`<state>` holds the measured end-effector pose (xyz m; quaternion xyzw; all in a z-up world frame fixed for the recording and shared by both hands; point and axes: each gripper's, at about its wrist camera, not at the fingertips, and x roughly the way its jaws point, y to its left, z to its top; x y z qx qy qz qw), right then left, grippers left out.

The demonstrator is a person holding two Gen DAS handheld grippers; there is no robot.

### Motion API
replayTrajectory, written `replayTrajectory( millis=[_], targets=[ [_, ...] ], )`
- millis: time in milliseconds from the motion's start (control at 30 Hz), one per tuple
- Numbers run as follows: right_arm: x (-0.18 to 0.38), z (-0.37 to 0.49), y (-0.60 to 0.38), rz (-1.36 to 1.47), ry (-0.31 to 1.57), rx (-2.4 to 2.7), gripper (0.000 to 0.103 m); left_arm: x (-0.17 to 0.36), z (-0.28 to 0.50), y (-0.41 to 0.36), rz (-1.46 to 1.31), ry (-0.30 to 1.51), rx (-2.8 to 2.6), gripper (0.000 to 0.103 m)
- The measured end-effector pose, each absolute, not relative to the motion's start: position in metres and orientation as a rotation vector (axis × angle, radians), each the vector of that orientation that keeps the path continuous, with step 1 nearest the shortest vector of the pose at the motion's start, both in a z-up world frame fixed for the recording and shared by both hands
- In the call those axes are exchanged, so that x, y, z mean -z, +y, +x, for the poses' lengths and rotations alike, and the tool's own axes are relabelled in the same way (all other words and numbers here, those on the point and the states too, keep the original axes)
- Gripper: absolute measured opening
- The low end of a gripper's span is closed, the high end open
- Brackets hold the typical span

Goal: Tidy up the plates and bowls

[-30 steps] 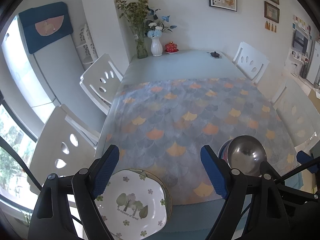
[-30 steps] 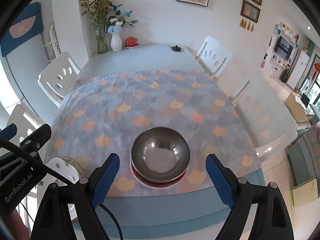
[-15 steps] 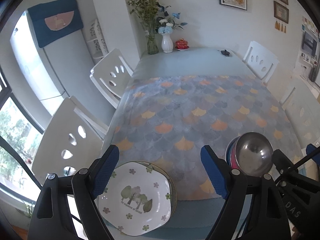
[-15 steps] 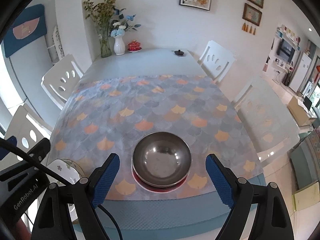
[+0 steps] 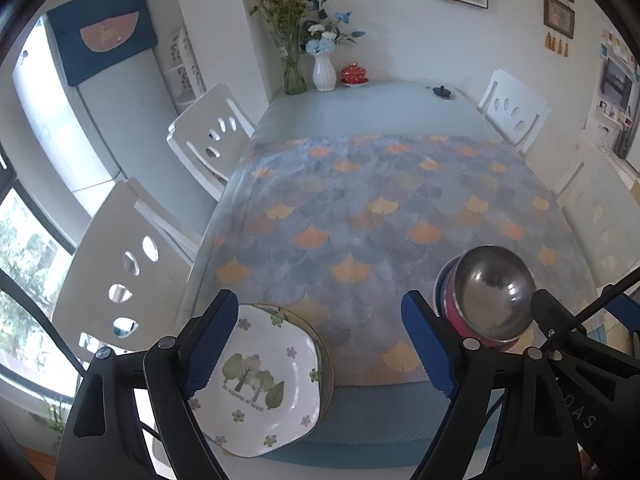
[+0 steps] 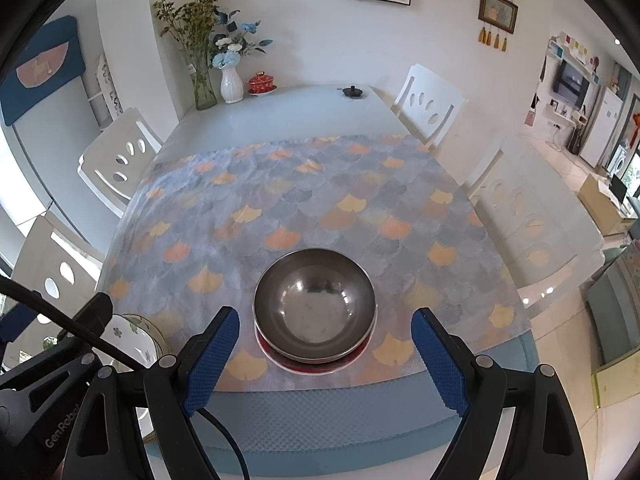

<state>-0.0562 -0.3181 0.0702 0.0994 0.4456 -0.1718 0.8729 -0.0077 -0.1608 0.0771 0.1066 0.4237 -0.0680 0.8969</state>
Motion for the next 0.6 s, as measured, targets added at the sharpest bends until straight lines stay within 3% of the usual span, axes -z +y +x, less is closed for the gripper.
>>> replayTrajectory(
  millis=[600],
  targets=[
    [-0.055, -0.049, -0.320, 0.157, 0.981, 0.315, 0.086, -0.072, -0.004, -0.159, 0.231, 0.853, 0.000, 0.083]
  ],
)
